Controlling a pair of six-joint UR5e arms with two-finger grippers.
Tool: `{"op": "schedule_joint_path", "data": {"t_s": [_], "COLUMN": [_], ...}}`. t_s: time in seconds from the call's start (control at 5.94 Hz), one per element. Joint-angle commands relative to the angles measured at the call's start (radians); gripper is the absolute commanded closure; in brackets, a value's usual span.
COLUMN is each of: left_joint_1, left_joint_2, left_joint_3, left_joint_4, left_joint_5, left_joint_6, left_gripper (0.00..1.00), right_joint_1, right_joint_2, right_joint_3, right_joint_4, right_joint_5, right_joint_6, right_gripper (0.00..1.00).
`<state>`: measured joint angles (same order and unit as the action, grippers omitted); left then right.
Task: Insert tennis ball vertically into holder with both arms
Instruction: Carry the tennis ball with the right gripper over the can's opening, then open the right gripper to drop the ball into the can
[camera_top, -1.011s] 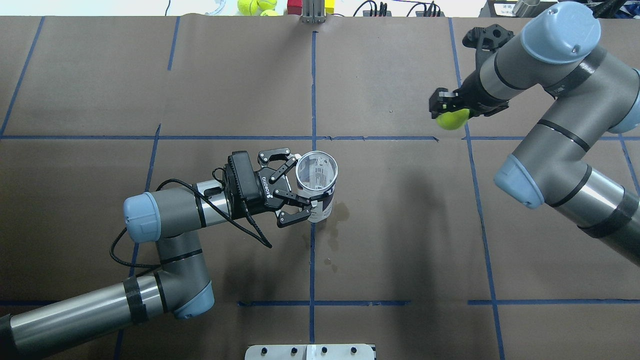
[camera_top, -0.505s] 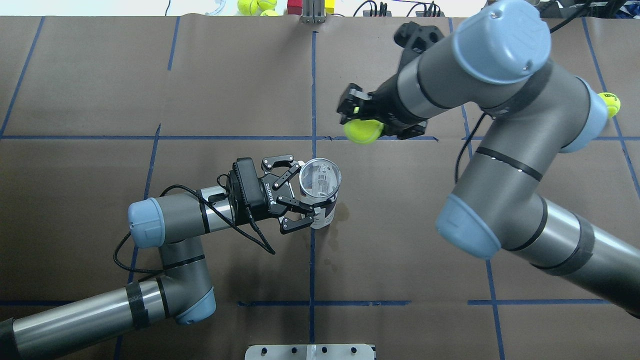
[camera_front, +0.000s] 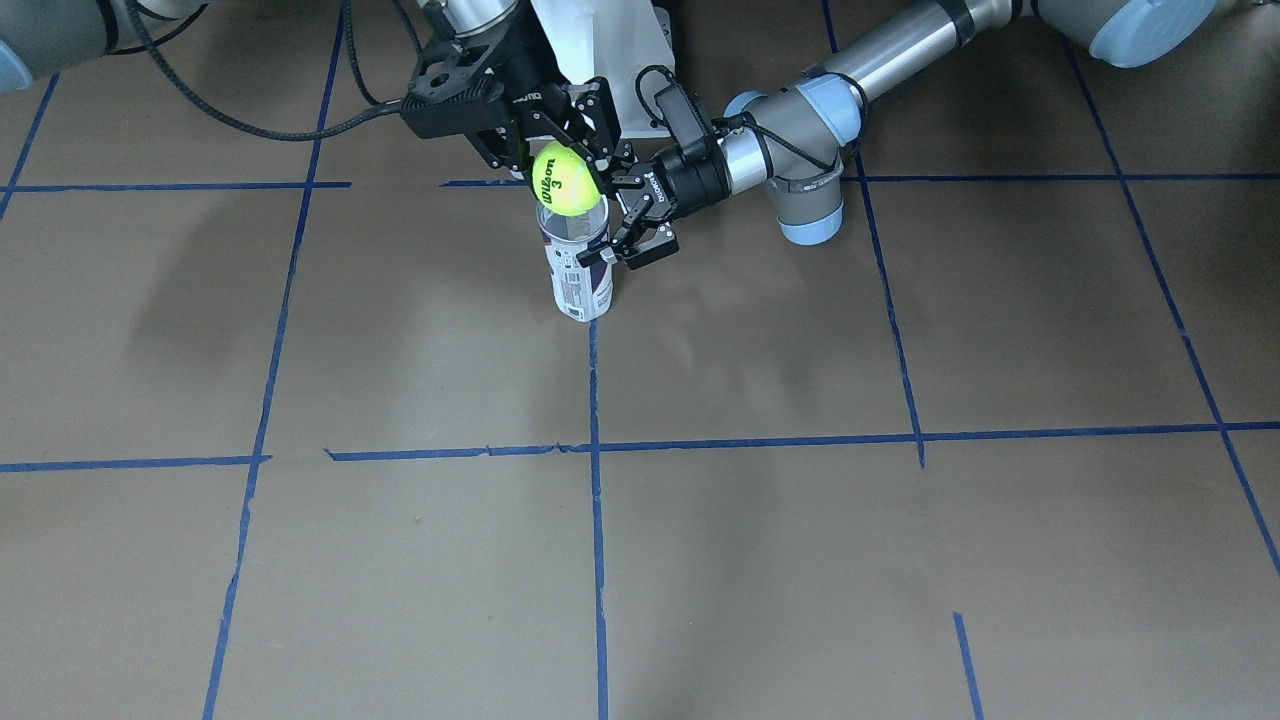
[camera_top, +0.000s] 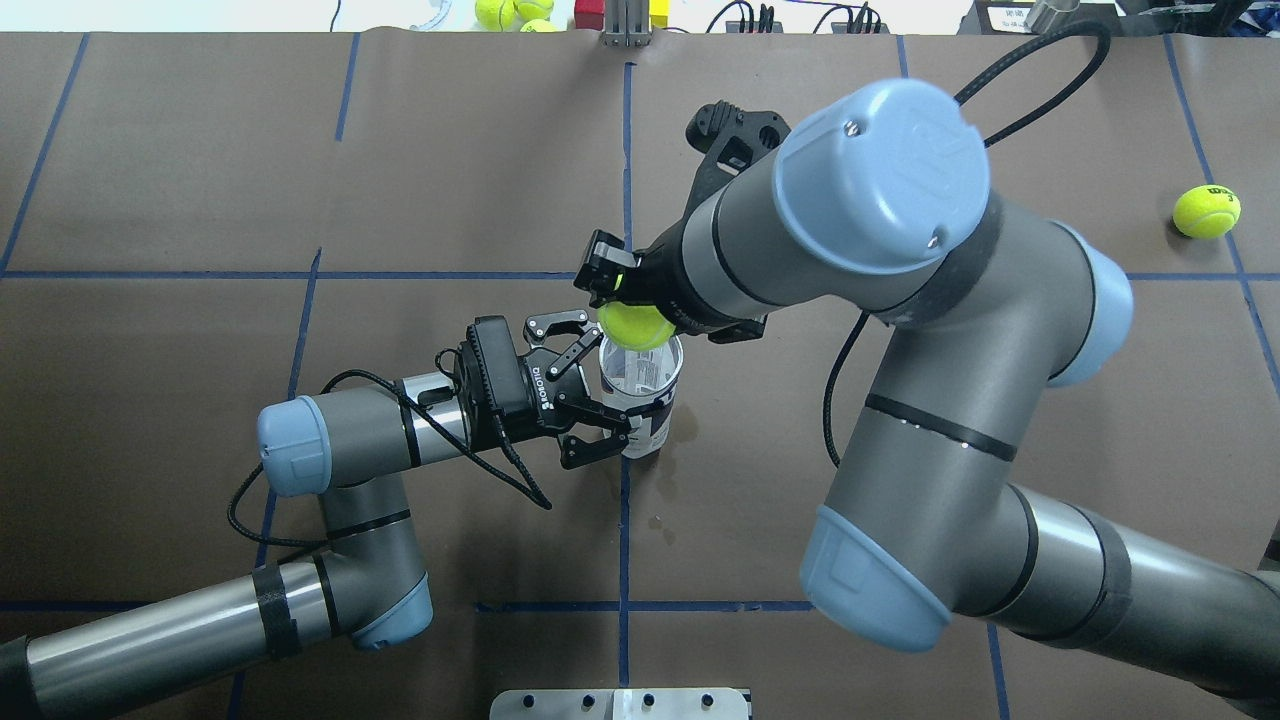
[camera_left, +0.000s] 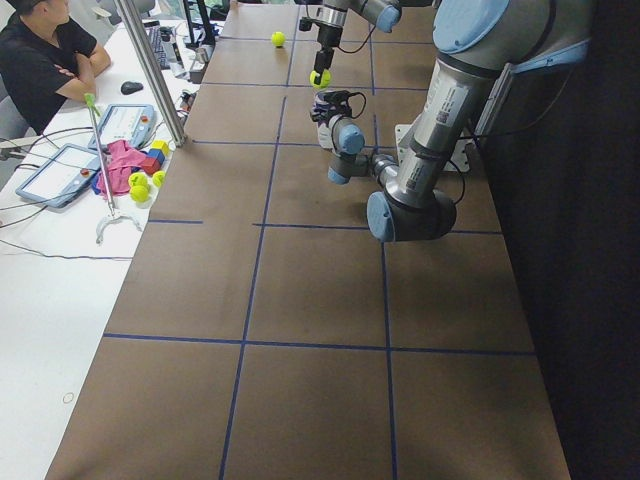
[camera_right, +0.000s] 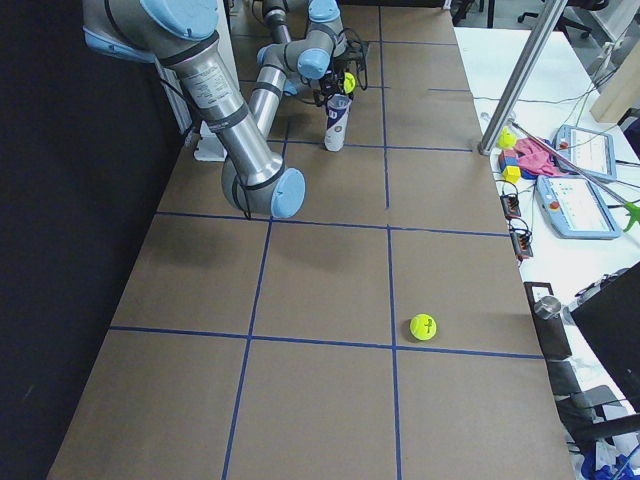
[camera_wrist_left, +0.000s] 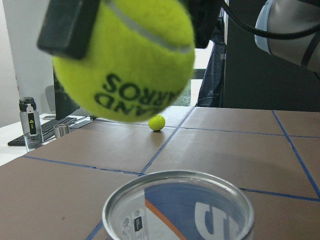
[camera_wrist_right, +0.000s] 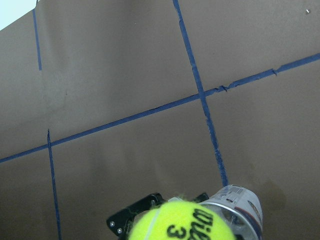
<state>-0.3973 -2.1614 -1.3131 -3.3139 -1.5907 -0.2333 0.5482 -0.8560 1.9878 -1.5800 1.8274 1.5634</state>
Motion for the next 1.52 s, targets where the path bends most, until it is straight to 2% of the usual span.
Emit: {"op": "schedule_joint_path", "data": {"t_s": [0.0,0.17,0.51,0.67,1.18,1.35], "left_joint_1": [0.0,-0.001,-0.001,0.0,0.0,0.0], "left_joint_2": [0.0,0.003,0.003,0.003,0.005,0.005], "left_joint_3": [0.0,0.0,0.0,0.0,0.0,-0.002], "left_joint_4": [-0.001,-0.003,-0.004,-0.006,-0.007,-0.009], "left_joint_5": [0.0,0.0,0.0,0.0,0.0,-0.002], "left_joint_6": [-0.001,-0.001,-0.001,-0.001,-0.001,-0.003], "left_gripper": [0.26,0.25,0.23,0.23,0.21,0.19], "right_joint_1": [-0.011,-0.016,-0.036,-0.054,-0.031,0.026], "right_joint_2": [-0.001,-0.009,-0.009,-0.008,-0.008,-0.067], "right_joint_3": [-0.006,-0.007,-0.017,-0.018,-0.009,0.021], "right_joint_4": [-0.002,-0.002,-0.002,-0.002,-0.002,-0.002], "right_joint_5": [-0.017,-0.019,-0.028,-0.055,-0.048,-0.022], "right_joint_6": [0.001,0.001,-0.002,-0.003,-0.008,-0.019], "right_gripper": [0.72,0.48,0.09,0.01,0.01,0.02]}}
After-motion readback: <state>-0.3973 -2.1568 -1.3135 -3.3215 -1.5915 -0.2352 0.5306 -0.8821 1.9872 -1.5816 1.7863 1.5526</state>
